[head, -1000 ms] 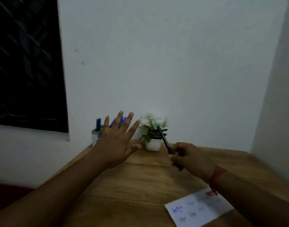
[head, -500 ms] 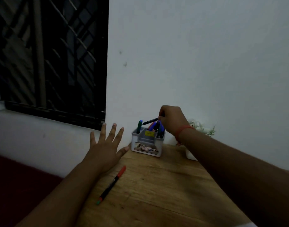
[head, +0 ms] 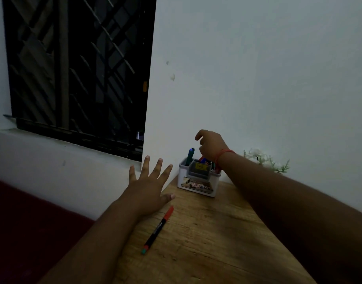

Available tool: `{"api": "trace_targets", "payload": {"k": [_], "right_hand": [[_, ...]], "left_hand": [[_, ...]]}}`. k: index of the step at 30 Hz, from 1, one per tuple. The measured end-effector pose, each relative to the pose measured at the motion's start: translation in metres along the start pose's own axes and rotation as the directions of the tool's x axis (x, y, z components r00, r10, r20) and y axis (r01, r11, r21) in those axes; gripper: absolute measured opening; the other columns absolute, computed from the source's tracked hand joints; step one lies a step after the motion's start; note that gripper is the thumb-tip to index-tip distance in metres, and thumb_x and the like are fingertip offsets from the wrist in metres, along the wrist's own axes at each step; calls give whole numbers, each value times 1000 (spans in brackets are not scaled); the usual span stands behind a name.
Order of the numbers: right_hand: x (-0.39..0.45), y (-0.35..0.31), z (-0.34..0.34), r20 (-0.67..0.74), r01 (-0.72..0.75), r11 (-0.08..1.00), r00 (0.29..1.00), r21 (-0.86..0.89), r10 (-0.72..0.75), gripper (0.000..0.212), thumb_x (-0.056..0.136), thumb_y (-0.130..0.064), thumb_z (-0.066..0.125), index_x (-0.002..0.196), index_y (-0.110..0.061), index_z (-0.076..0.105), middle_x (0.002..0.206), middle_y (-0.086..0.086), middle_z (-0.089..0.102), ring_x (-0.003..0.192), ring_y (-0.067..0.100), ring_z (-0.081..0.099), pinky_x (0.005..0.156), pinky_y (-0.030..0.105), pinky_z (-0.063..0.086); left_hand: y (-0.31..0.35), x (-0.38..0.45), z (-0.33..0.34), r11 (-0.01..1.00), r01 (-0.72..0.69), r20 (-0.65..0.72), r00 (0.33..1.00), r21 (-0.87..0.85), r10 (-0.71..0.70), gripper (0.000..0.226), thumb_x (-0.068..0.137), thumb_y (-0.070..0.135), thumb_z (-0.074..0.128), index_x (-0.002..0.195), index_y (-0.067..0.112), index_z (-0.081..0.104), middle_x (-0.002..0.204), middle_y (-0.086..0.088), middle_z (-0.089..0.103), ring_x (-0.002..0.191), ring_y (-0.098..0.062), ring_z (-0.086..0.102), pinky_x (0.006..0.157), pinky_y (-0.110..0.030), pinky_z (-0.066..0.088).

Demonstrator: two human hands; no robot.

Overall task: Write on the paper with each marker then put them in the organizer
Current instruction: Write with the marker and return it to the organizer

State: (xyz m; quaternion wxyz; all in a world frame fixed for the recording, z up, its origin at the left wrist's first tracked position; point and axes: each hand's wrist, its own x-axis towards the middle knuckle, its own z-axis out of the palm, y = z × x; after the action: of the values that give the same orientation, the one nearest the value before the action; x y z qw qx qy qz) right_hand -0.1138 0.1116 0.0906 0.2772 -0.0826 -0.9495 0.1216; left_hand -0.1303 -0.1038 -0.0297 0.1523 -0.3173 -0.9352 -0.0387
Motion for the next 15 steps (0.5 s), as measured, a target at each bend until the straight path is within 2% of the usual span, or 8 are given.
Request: {"api": "trace_targets", "payload": {"k": [1, 3, 5, 6, 8, 10, 12, 15], "right_hand": [[-2, 3, 0, -6, 0, 1000, 1000, 7, 0, 41, 89, 8, 53, 124, -12, 61, 123, 13, 62, 111, 28, 59, 92, 35, 53], [-6, 8, -1, -37, -4, 1000, 999, 21, 5, 43, 89, 8, 54, 125, -13, 59, 123, 12, 60, 110, 27, 59, 92, 35, 54], [-13, 15, -4, -95, -7, 1000, 995, 29, 10, 41, 90, 6, 55, 125, -14, 58, 123, 11, 59, 109, 25, 59, 93, 37, 55], [-17, 18, -7, -127, -5, 1000, 992, 28, 8, 39, 91, 5, 56, 125, -14, 58, 122, 10, 59, 108, 25, 60, 92, 38, 55], [-27, 24, -10, -164, 7, 1000, 986, 27, -2, 36, 92, 2, 57, 125, -13, 58, 122, 9, 59, 105, 23, 60, 89, 35, 54], [-38, 30, -13, -164, 32, 999, 986, 28, -27, 33, 92, 0, 58, 123, -12, 59, 121, 8, 60, 101, 20, 57, 85, 31, 50], [-51, 37, -15, -150, 61, 998, 987, 23, -57, 30, 92, -2, 58, 121, -12, 60, 119, 8, 60, 95, 16, 53, 80, 27, 44], [-71, 45, -19, -134, 103, 994, 986, 21, -99, 27, 92, -3, 58, 117, -11, 61, 116, 8, 61, 91, 16, 52, 79, 26, 40]], "left_hand": [[0, -1, -1, 1000, -12, 3, 1000, -16, 12, 82, 91, 73, 29, 153, 38, -12, 161, 2, -22, 144, -28, -32, 112, -64, -13], [2, -2, -3, 997, -38, 1, 999, -66, 38, 69, 93, 70, 30, 153, 37, 19, 165, 3, 6, 151, -23, -9, 113, -63, -13], [6, -4, -7, 993, -50, -14, 999, -110, 49, 52, 93, 67, 34, 132, 36, 51, 149, 6, 42, 145, -19, 24, 114, -61, -11], [8, -6, -9, 992, -53, -22, 998, -118, 51, 45, 93, 66, 37, 117, 35, 59, 134, 8, 53, 135, -17, 36, 115, -60, -8], [12, -10, -11, 990, -59, -29, 998, -131, 56, 38, 91, 64, 40, 91, 33, 61, 104, 11, 58, 112, -14, 47, 118, -59, -1], [14, -13, -11, 987, -68, -12, 998, -144, 67, 36, 90, 62, 41, 78, 31, 54, 88, 13, 51, 96, -12, 44, 118, -57, 5], [16, -16, -10, 987, -77, 19, 997, -138, 80, 35, 89, 61, 42, 74, 30, 52, 86, 11, 49, 94, -12, 43, 118, -55, 9], [20, -18, -9, 992, -93, 82, 992, -91, 101, 37, 88, 60, 42, 78, 28, 57, 89, 7, 47, 102, -15, 46, 116, -52, 13]]}}
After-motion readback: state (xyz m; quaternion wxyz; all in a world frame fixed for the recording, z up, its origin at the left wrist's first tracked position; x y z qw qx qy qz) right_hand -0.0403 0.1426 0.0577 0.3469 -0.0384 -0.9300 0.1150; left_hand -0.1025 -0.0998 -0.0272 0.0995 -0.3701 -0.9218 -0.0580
